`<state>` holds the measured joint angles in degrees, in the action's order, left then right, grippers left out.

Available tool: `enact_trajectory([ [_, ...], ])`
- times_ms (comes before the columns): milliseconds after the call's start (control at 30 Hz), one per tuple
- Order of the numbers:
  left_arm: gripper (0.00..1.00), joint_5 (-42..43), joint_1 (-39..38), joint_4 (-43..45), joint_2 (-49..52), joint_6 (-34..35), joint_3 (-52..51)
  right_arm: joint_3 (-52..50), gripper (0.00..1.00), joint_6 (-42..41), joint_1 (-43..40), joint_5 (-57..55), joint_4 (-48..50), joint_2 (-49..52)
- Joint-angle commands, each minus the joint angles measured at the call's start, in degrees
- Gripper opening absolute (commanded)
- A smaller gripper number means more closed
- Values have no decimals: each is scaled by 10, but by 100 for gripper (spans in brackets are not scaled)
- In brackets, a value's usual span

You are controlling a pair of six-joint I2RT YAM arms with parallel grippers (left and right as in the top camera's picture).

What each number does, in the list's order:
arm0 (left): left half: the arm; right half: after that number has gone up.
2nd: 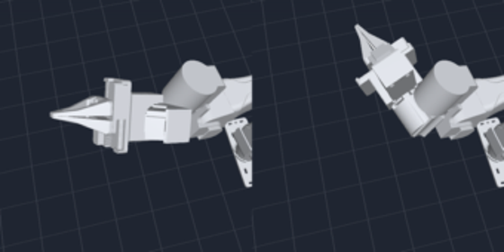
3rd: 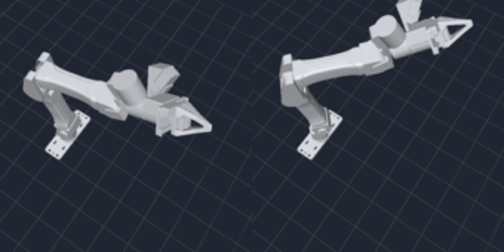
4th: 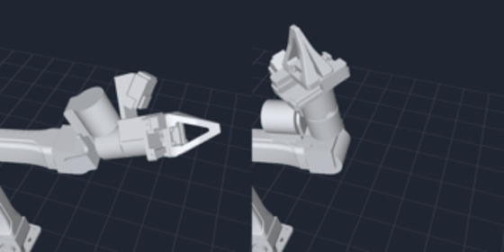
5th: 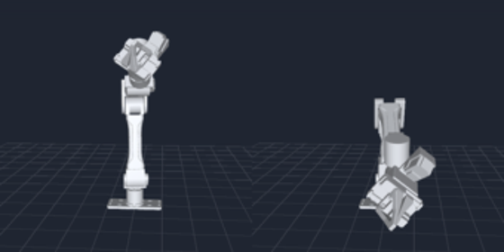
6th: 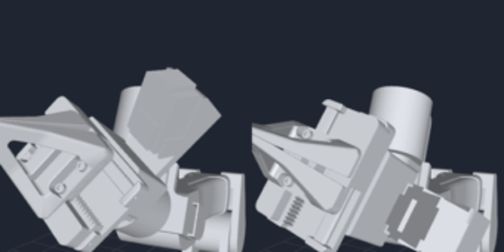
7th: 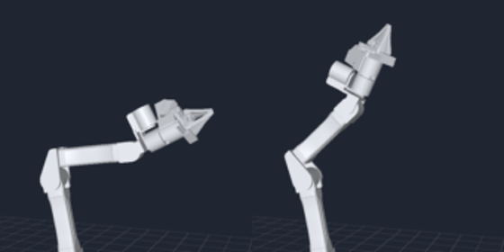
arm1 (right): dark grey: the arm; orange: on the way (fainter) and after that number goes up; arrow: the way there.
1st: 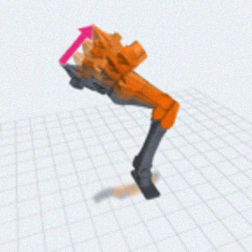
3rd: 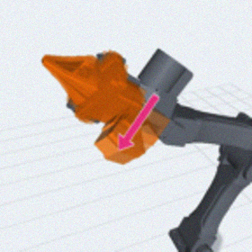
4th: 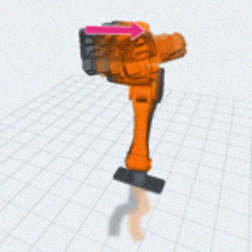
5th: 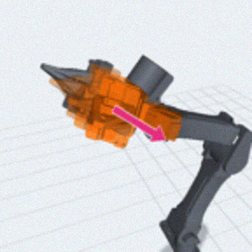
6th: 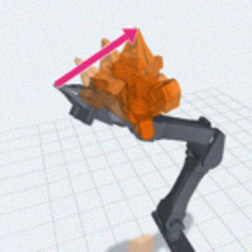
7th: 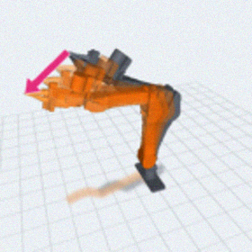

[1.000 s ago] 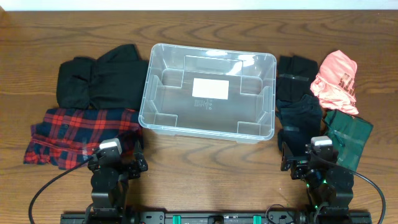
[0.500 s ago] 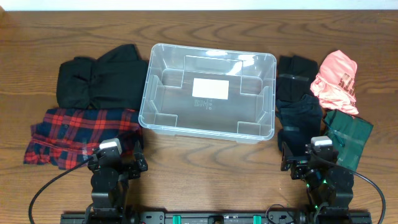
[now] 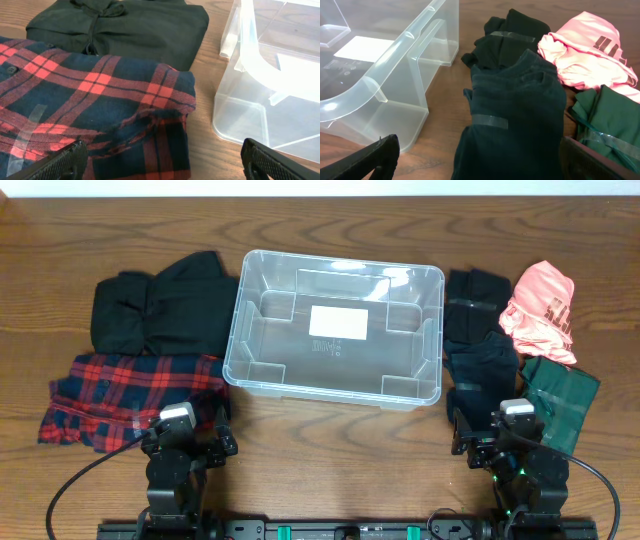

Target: Pack container

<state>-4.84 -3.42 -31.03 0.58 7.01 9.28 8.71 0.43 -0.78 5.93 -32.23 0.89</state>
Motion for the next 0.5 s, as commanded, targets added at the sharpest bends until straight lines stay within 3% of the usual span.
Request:
enact_trajectory([
  [0,98,-1,3,1,-4,-8,-9,-2,99,-4,-3,-7,1,-5],
  [333,98,-1,3,1,-4,-8,-9,-2,99,-23,-3,23,5,-5],
  [467,98,-1,3,1,-4,-8,-9,-2,99,-88,-3,51,3,-5],
])
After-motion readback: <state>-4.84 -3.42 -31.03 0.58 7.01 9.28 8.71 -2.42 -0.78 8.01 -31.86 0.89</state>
